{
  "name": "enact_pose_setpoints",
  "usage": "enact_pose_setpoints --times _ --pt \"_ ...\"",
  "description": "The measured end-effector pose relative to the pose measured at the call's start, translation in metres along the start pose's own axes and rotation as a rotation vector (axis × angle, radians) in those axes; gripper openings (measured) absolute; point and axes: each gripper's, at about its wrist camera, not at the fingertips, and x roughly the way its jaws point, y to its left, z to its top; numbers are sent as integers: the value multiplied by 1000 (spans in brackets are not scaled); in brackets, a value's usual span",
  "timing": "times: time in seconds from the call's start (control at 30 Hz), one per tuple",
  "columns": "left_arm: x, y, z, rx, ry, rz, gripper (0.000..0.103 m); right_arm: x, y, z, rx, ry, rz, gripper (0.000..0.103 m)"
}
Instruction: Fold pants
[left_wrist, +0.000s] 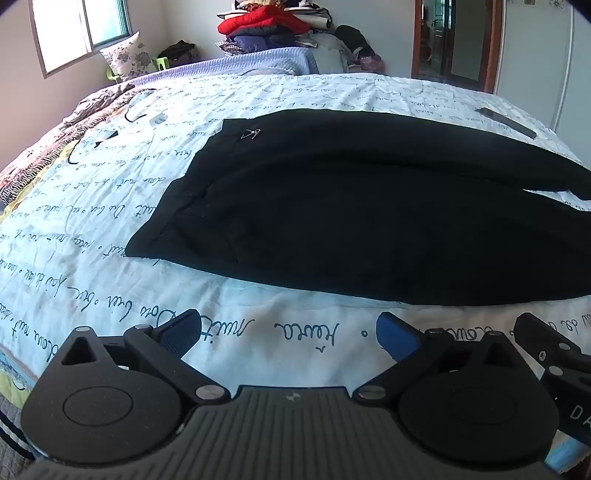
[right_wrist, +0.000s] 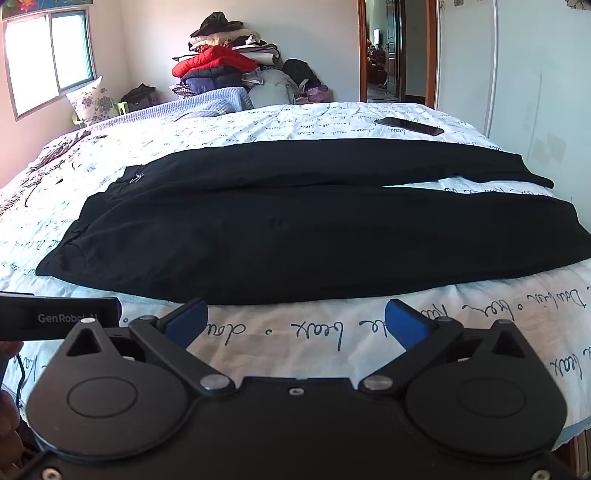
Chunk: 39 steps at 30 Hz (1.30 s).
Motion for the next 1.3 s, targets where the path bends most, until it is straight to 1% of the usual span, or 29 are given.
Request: enact_pose_setpoints --times 0.13,0.2,0.33,0.43,1.3 --pt "0 -1 -1 5 2 -1 102 5 -7 2 4 6 1 103" --pt "0 -1 -1 8 1 1 102 1 -1 -3 4 3 1 103" --pt "-1 -1 -2 9 -1 4 102 3 3 -1 6 12 0 103" --pt "0 0 -2 8 -3 7 102 2 -2 -2 4 5 6 103" --pt "5 0 -4 16 17 16 102 2 -2 -1 15 -2 19 103"
